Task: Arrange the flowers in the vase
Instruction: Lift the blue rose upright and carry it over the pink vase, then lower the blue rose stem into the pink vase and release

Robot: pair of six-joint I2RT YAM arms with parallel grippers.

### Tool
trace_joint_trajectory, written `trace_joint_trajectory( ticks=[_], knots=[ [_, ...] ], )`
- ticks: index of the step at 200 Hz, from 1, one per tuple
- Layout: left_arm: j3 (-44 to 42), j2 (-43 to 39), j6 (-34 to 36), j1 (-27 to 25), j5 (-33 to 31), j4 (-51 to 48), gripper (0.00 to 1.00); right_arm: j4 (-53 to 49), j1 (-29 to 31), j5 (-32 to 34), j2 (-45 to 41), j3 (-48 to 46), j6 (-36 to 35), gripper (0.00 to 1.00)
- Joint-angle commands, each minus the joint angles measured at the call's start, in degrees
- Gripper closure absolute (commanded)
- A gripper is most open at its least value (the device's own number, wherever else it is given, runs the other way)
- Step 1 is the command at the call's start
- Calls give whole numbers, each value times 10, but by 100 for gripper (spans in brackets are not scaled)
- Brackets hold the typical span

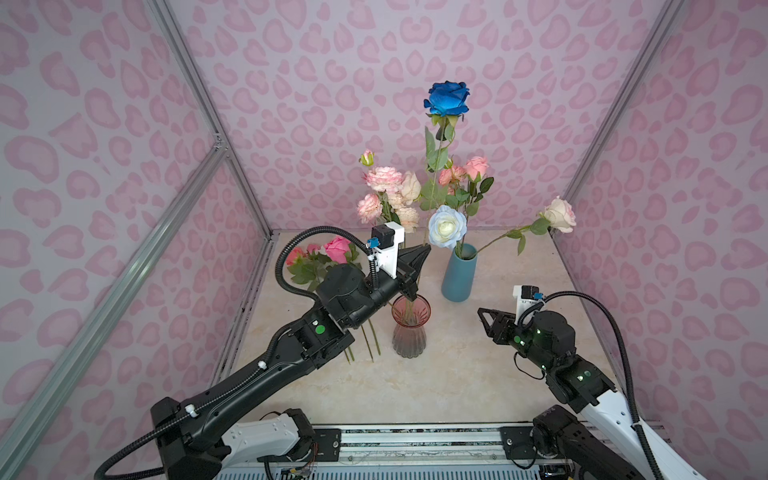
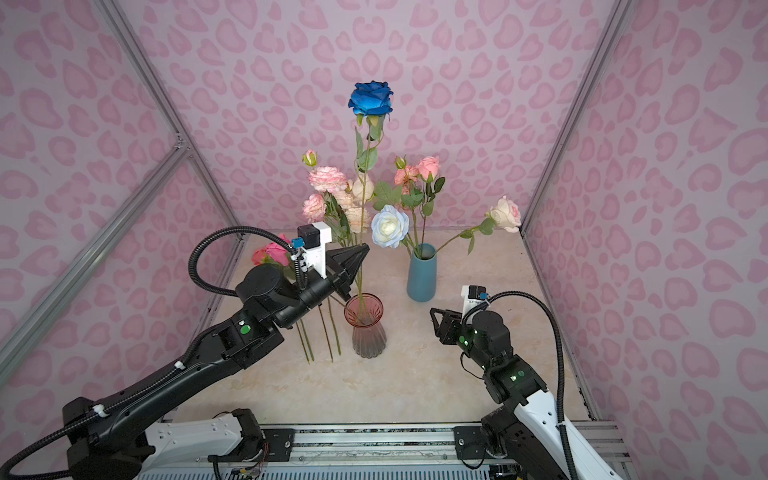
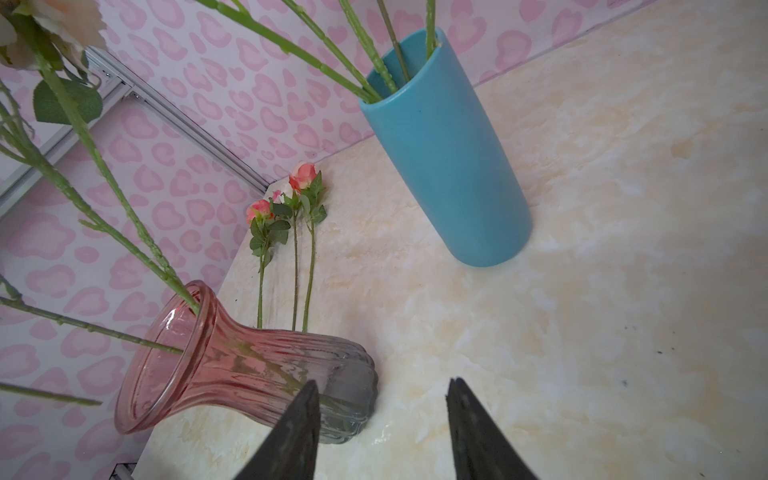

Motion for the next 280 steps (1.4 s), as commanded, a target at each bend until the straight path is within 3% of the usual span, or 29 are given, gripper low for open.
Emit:
trace_joint_trajectory(
  ticks=[1,38,77,136,176,179,196,253,262,280],
  knots=[
    [3,25,48,-3,-47,101,97,0,0,3,-1,-2,-10,49],
    [6,46,47,-3,-58,88,96,5,0,4,0,-11,-14,49],
    [-65,43,1,-8,-74,104,97,16,0,-1,6,-21,-10,49],
    [-153,9,-44,-24,-143,113,81,12,1,-5,6,-18,-7,49],
    [-152,-5,-45,-25,-143,92,65,12,2,-7,6,-15,-2,49],
    [-150,-7,-45,-25,-143,89,60,11,4,-7,6,-15,-1,49],
    [-132,-20,-43,-27,-131,61,49,8,4,-5,6,-13,-2,49],
    [-13,-93,-6,-43,-62,-135,46,2,6,-5,7,-4,-8,49],
    [7,-108,-4,-43,-83,-173,46,2,6,-6,9,-2,-9,49],
    [51,-128,-7,-42,-188,-274,47,4,7,-7,11,-1,-8,49]
  ],
)
